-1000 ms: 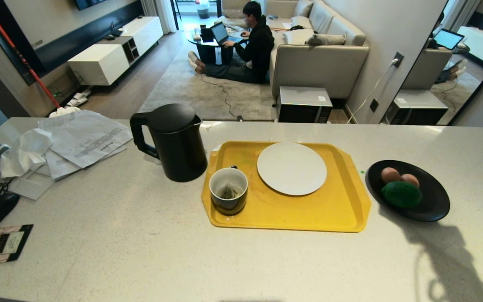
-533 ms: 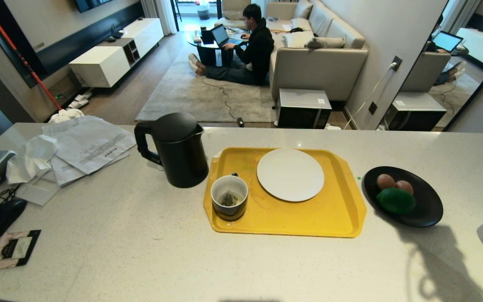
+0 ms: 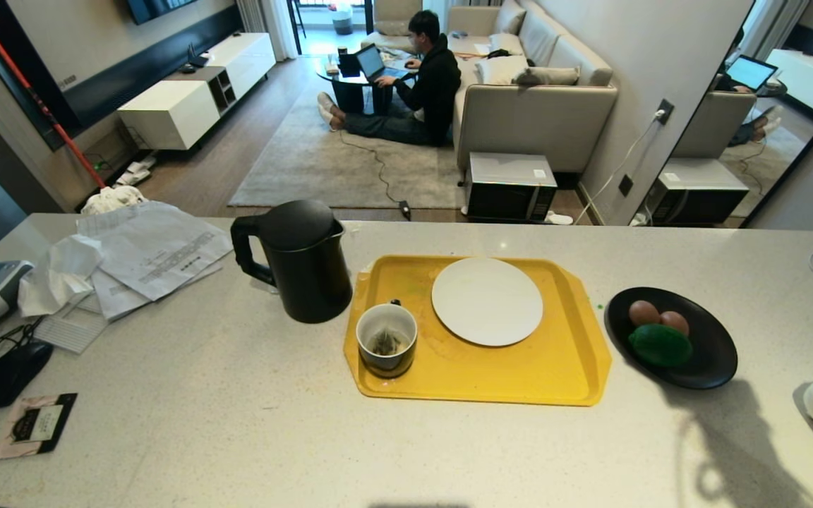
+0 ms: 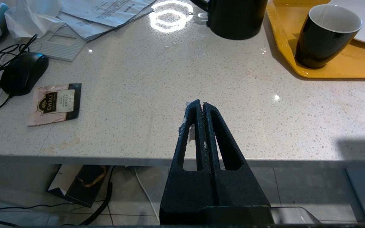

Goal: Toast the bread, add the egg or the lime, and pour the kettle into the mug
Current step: Put the bread slices in the toaster

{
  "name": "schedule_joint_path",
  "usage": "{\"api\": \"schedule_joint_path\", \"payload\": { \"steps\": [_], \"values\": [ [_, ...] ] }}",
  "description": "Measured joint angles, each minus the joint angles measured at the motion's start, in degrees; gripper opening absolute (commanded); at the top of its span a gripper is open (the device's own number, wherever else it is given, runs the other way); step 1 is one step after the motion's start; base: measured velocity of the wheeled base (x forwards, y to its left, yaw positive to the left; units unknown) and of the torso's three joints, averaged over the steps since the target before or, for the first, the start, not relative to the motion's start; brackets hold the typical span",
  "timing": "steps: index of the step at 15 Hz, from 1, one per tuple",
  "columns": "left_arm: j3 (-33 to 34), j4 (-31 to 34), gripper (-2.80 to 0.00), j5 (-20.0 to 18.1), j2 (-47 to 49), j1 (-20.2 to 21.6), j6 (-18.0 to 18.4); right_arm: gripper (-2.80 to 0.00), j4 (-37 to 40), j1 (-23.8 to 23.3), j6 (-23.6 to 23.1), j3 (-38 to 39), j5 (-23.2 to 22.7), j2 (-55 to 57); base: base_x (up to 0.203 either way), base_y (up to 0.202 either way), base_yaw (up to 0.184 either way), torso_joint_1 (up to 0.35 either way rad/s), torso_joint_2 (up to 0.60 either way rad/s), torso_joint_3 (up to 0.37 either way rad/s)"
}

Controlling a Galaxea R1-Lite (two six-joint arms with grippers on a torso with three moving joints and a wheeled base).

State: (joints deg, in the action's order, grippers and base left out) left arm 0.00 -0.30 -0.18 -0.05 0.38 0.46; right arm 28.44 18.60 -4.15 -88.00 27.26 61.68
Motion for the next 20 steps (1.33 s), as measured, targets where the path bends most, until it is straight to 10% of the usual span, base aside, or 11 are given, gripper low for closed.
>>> {"api": "schedule_joint_path", "payload": {
  "steps": [20],
  "values": [
    [0.0, -0.1, -2.8, 0.0, 0.0, 0.0, 0.0, -2.8, 2.17, -0.06, -0.29, -3.57, 0.02, 0.46, 0.0, 0.0, 0.0, 0.048, -0.09, -0.042]
  ]
}}
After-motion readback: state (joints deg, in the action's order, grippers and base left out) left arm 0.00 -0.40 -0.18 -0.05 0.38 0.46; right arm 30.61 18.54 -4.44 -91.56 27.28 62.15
